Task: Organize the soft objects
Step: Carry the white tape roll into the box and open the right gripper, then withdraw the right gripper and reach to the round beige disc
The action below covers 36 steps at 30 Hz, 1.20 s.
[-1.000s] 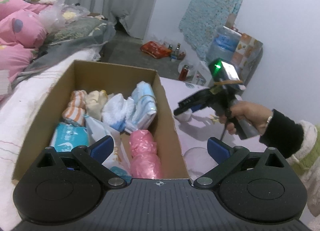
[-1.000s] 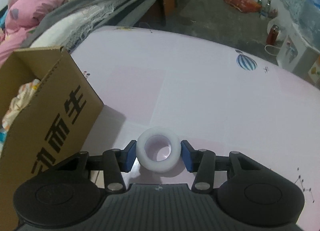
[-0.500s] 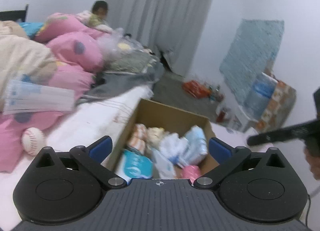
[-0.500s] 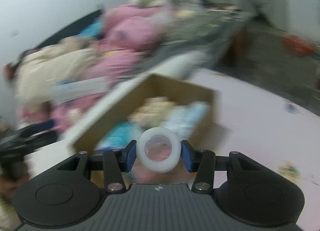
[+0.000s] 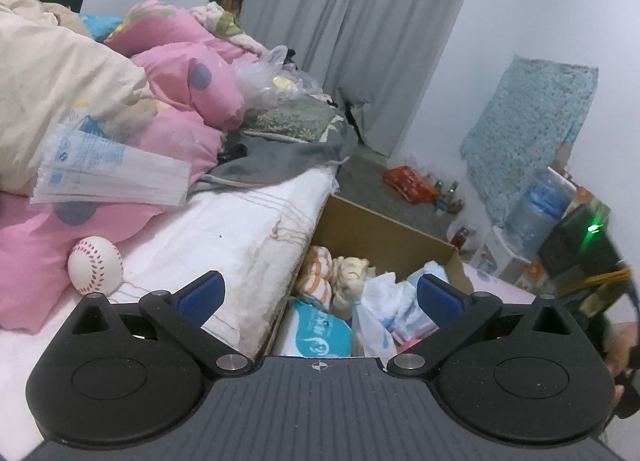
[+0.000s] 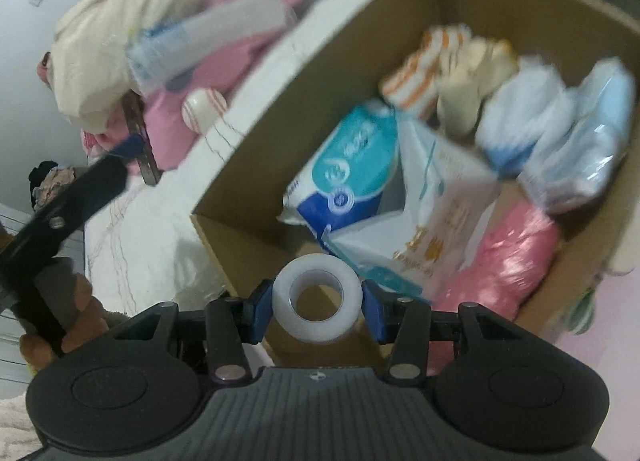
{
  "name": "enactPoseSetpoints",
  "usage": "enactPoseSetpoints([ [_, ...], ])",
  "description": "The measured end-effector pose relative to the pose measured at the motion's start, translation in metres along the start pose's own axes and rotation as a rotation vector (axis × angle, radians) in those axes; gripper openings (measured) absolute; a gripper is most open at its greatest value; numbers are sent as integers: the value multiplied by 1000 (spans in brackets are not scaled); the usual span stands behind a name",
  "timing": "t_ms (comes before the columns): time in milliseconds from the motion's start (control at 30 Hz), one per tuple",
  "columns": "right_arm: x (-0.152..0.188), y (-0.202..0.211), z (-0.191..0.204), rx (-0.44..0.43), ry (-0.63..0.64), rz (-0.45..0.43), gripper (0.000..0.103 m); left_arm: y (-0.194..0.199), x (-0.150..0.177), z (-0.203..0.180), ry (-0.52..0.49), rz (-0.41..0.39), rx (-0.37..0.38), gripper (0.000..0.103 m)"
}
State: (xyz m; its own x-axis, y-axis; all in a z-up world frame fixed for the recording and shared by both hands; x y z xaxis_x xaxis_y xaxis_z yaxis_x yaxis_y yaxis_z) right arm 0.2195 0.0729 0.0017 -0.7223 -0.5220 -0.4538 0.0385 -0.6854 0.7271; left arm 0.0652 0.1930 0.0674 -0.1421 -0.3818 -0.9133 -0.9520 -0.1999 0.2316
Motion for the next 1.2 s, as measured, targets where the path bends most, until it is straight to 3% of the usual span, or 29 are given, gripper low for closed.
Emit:
enactPoseSetpoints([
  [367,3,-40,-7,127,77,29,48,-4,5,6,3,16,6,103],
  [533,12,-50,5,158,155,93,49,-4,5,4,-2,21,9,103],
  [800,9,-49,5,175,106,99,58,-3,5,0,-11,18,19,103],
  [1033,1,-27,-5,114,44,34,58,-4,6,-3,-13,20,20,103],
  [1200,-10,29,-8,37,26,-123,58,-5,8,-5,-13,25,27,103],
])
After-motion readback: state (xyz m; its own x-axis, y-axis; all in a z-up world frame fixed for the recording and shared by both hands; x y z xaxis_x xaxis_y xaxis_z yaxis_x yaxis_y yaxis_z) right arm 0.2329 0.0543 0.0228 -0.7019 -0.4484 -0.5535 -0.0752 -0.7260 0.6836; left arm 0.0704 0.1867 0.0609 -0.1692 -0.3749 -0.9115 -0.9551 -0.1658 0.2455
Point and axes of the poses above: each gripper's, at about its wrist camera, not at the fingertips, and y roughly against the way its jaws point, z to its left, x to its underside, the point moved 5 cm from there along -y, roughly the way its jaws point, and after that the axes turned 15 degrees about -z, right-handed, at the moved point
